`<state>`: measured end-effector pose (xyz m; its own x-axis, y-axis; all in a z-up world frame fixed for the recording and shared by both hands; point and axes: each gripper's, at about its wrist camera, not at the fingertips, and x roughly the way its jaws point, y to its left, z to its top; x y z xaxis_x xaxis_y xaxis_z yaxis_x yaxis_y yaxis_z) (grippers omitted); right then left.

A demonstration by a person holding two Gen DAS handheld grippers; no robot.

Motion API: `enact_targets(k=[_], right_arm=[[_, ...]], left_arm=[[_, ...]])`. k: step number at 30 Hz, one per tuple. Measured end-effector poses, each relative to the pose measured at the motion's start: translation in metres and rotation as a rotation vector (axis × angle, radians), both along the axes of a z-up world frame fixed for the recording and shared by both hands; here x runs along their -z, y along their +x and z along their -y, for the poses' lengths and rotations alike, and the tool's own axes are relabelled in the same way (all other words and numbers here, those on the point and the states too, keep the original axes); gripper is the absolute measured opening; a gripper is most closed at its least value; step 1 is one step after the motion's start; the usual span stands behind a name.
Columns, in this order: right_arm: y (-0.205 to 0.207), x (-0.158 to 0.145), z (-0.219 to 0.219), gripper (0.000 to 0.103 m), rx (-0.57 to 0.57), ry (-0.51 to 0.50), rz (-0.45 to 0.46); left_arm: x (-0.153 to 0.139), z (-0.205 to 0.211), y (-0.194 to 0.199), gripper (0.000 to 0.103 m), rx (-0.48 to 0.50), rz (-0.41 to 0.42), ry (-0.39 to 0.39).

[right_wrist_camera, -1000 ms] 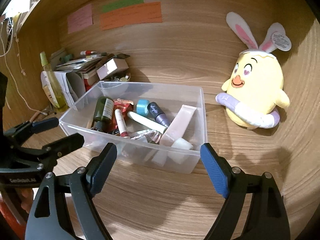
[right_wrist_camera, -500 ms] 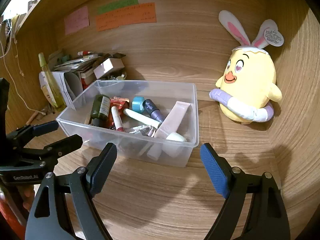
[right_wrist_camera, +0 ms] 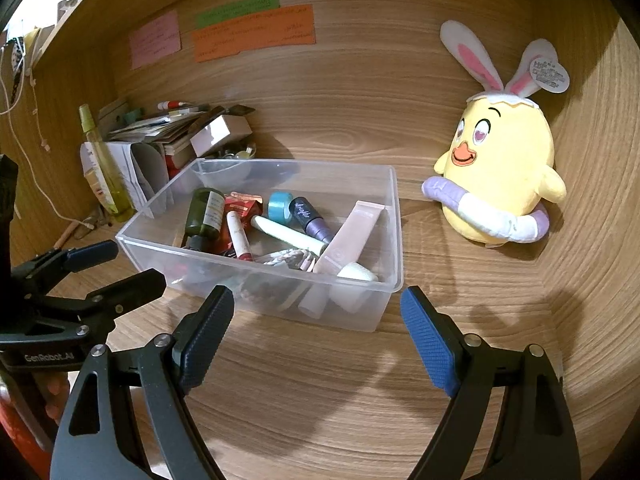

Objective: Organize objects

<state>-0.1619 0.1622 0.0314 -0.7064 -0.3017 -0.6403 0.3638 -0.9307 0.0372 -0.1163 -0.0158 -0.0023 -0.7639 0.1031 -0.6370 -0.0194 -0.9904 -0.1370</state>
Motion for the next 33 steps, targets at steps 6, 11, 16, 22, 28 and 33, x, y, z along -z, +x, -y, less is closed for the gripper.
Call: enact_targets(k=[6, 11, 16, 22, 28, 33], right_arm=[[0.0009, 0.0007, 0.0015, 0.084, 0.001, -0.007, 0.002], [-0.0006, 0.0004, 0.0008, 0.084, -0.001, -0.015, 0.006], [-0.0010, -0.0005, 0.0005, 0.084, 0.000, -0.018, 0.005], [-0.0022, -0.0001, -0.0004, 0.084, 0.002, -0.025, 0.011], [-0.0024, 0.0001, -0.0003, 0.084, 0.001, -0.025, 0.011], [-0.0032, -0.0003, 0.0001, 0.084, -0.002, -0.027, 0.015]], left_arm=[[0.0010, 0.0006, -0.0003, 0.097, -0.005, 0.001, -0.003], [0.0019, 0.0020, -0.0012, 0.097, -0.014, 0.004, 0.001], [0.0026, 0.0049, -0.0028, 0.097, -0.022, 0.006, 0.020], [0.0035, 0.0027, -0.0041, 0.097, -0.013, 0.016, 0.018], [0.0023, 0.0001, -0.0035, 0.097, -0.014, 0.007, 0.006], [0.0037, -0.0012, -0.0033, 0.097, -0.011, 0.024, 0.017]])
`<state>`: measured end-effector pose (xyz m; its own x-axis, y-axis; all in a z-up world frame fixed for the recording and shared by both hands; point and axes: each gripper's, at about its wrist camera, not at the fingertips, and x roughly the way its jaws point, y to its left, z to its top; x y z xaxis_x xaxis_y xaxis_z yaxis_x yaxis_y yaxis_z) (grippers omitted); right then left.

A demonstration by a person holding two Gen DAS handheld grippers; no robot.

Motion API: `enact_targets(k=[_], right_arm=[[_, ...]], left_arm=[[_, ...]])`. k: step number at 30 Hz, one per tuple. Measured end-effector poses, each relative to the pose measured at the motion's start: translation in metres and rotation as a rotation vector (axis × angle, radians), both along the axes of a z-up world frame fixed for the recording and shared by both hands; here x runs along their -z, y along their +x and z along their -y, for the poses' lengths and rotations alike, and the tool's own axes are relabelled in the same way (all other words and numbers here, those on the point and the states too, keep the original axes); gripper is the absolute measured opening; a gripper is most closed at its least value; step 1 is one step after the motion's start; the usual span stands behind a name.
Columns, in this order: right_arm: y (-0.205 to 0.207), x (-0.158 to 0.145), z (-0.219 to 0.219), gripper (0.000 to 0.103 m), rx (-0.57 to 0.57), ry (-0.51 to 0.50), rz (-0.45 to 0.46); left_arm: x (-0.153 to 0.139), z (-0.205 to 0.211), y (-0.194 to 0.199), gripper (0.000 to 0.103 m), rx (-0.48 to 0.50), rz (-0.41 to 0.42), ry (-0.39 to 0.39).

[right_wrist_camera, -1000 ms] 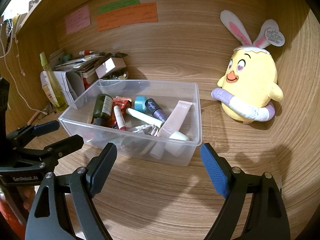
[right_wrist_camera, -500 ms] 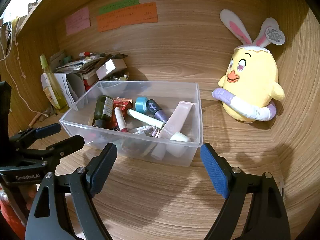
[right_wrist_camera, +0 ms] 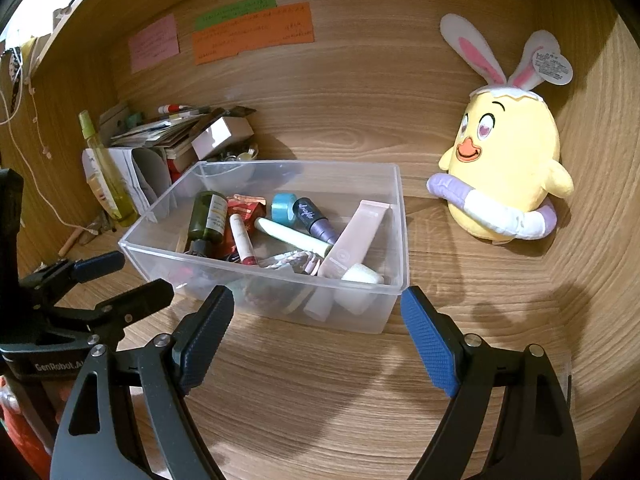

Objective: Organize objects

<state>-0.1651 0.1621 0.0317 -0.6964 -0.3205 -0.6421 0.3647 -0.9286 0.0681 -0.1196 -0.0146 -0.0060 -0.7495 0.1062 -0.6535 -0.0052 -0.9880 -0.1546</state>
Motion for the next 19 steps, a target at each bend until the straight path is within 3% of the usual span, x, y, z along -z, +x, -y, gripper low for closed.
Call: enact_targets(k=[19], right_arm=[[0.0012, 0.0009, 0.0040, 0.084, -0.003, 0.003, 0.003]], left_arm=[[-0.0036, -0.0022, 0.0026, 0.097, 0.020, -0.035, -0.005]])
